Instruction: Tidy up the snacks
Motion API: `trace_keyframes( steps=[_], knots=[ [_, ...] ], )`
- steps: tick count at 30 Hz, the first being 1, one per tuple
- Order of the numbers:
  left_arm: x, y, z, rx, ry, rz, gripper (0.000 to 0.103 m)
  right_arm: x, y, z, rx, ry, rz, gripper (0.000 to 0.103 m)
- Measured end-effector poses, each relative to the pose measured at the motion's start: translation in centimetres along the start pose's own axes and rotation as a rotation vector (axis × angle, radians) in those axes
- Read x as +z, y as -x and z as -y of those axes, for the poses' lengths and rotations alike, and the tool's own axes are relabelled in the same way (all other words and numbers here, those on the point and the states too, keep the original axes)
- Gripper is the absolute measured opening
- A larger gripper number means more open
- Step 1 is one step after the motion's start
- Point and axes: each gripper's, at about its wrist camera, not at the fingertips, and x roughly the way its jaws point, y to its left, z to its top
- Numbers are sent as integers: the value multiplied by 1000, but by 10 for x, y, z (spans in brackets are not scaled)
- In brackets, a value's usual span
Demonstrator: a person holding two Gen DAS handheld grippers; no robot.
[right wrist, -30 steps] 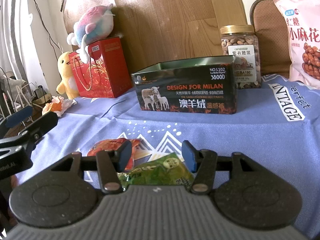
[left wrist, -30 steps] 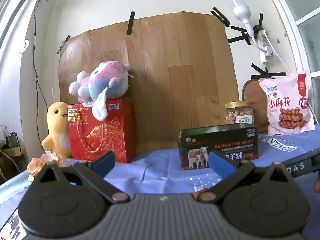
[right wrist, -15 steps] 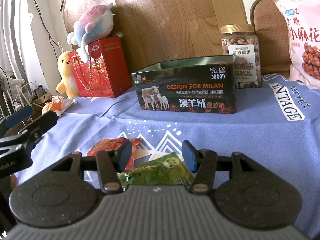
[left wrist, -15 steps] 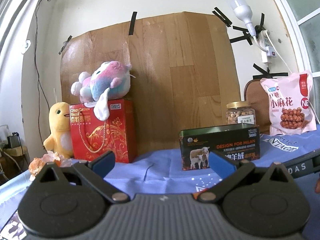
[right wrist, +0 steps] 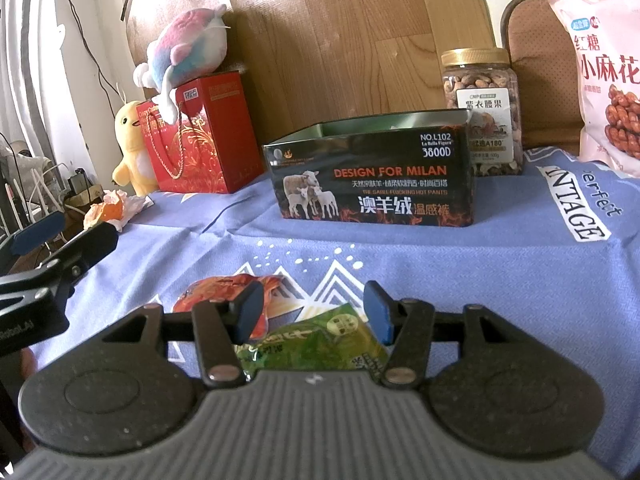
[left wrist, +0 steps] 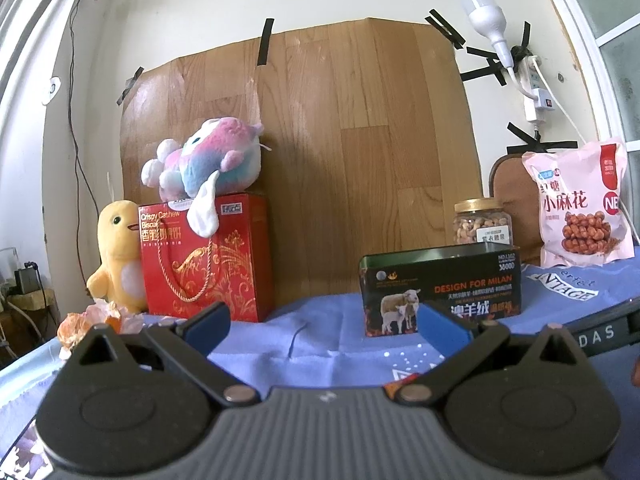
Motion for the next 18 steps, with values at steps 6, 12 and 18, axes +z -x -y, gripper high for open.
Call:
trace_keyframes(
  steps=[6,12,18],
  knots=[
    [0,-1,0,10,3,-8,103,0,0,0,0,0,0,58],
    [0,-1,-1,10,6,-10,103,0,0,0,1,0,0,58],
    [0,-1,-2,8,8,-11,103,0,0,0,1,1,0,58]
  ],
)
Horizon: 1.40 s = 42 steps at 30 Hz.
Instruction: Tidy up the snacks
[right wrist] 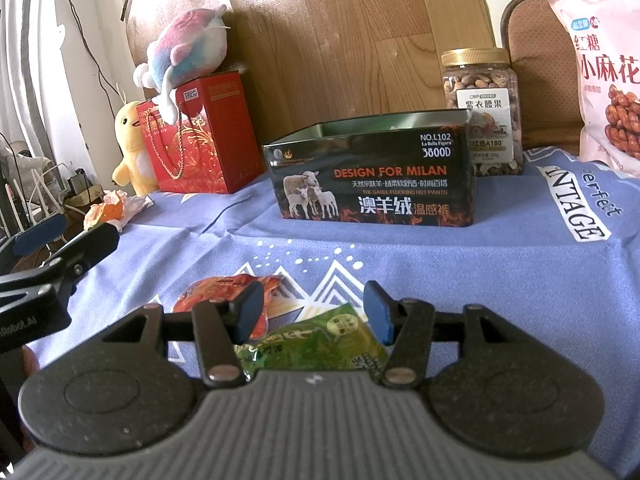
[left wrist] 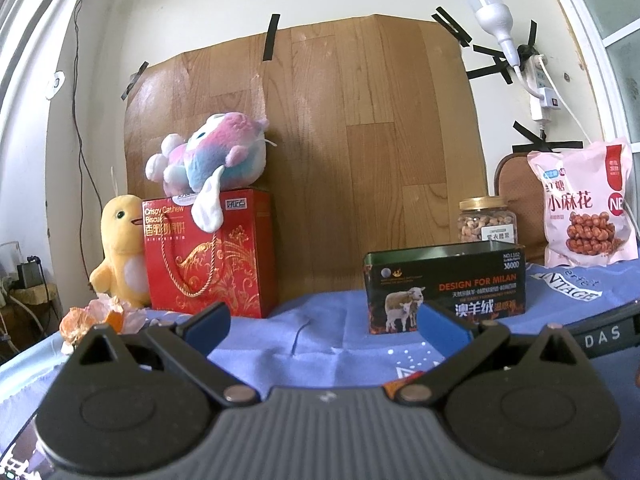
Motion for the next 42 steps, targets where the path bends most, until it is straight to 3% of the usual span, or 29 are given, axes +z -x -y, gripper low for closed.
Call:
trace_keyframes(
  steps=[42],
  knots=[
    [1,-7,-4,-3,37,-52,103,-1,0,0,4,4,-1,58]
  ],
)
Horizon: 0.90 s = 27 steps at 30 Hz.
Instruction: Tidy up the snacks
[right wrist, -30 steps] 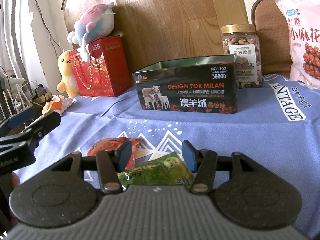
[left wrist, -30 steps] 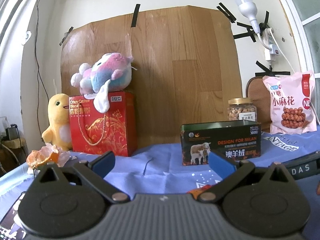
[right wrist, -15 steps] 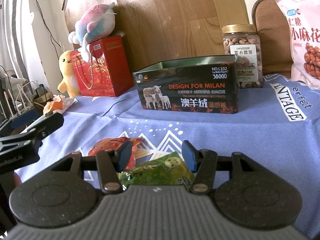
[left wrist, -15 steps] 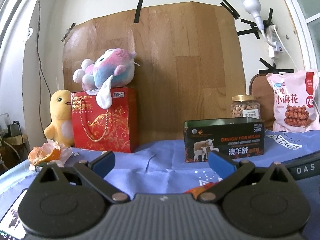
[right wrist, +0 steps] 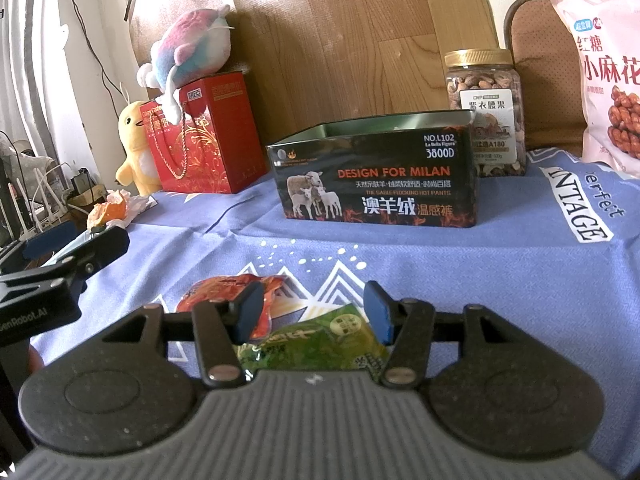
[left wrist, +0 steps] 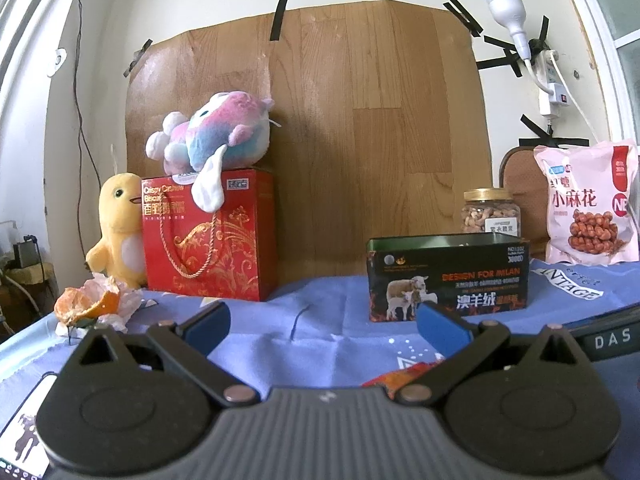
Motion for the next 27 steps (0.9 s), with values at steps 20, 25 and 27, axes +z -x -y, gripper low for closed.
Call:
trace_keyframes(
  steps=[20,25,27],
  knots=[
    [11,-37,-32,-241,194,-276,96,3,-9,-7,78,65,-80,63],
    [11,-59,-40,-363,317,-425,85,8,-17,-19,124,164,-130,63],
    [7,-69,-39,-402,356,-486,84,10,-21,-25,140,212,-144,63]
  ],
)
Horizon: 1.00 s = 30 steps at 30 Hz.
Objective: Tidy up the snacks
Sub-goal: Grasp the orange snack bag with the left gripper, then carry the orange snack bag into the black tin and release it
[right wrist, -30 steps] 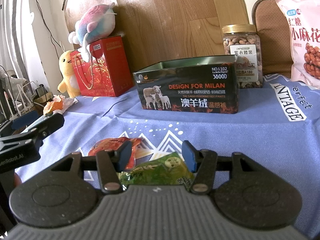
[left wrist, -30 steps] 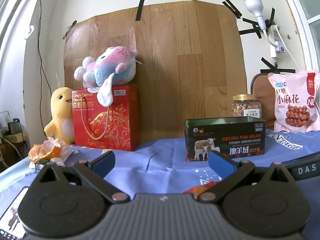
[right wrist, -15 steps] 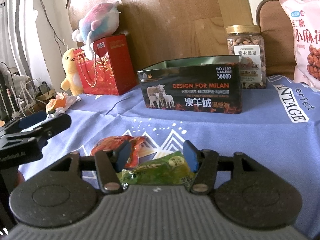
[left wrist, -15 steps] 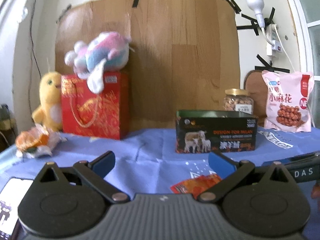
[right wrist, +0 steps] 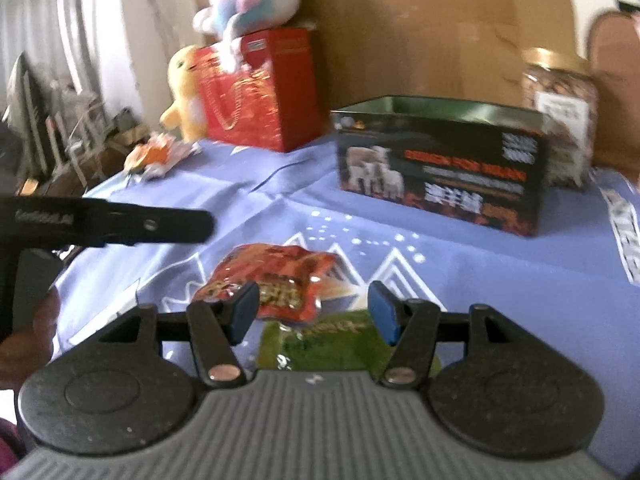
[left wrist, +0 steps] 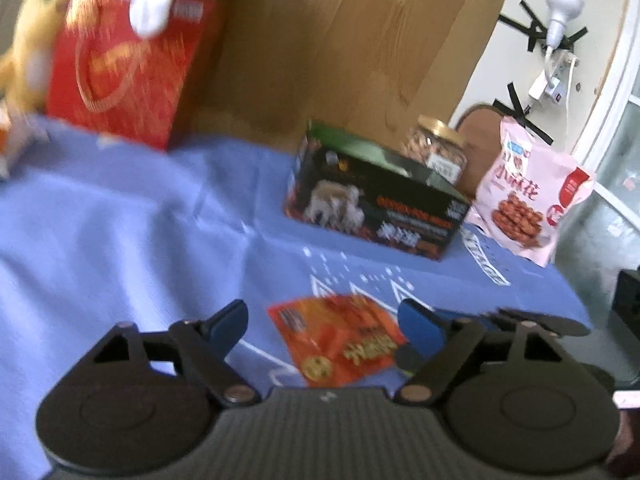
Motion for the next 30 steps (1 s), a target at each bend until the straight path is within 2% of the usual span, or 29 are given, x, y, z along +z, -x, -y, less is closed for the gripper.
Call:
trace_keyframes(
  steps=[2,3,7,8,9,12,15,20,21,30],
  knots=[
    [-1,-13,-3,-28,38,-69,76,4,-12,-4,-1,41,-64,63],
    [-2,-18,-4,-41,53,-84,77,4,-18,-5,-1,47,-92,64],
    [-5,-22,2,-34,45,-62,73,5,-22,-16,12,48,-77,55],
    [-5,-23,2,-36,46,-61,70,5,-21,-19,15,42,-63,52],
    [-5,-23,0,-46,56,-63,70,4,-21,-21,16,43,-49,44],
    [-2,-18,-4,-76,94,-58,66,5,-15,-24,6,37,-12,35],
    [4,-14,-2,-98,98,-37,66,9,-13,-24,-4,32,17,31],
    [18,-10,13,-115,54,2,66,17,-4,-25,-12,27,86,29],
    [22,-11,15,-122,50,2,66,20,-2,-26,-23,31,101,27],
    [69,-25,43,-160,-39,63,66,49,7,-3,-114,9,226,27]
  ],
)
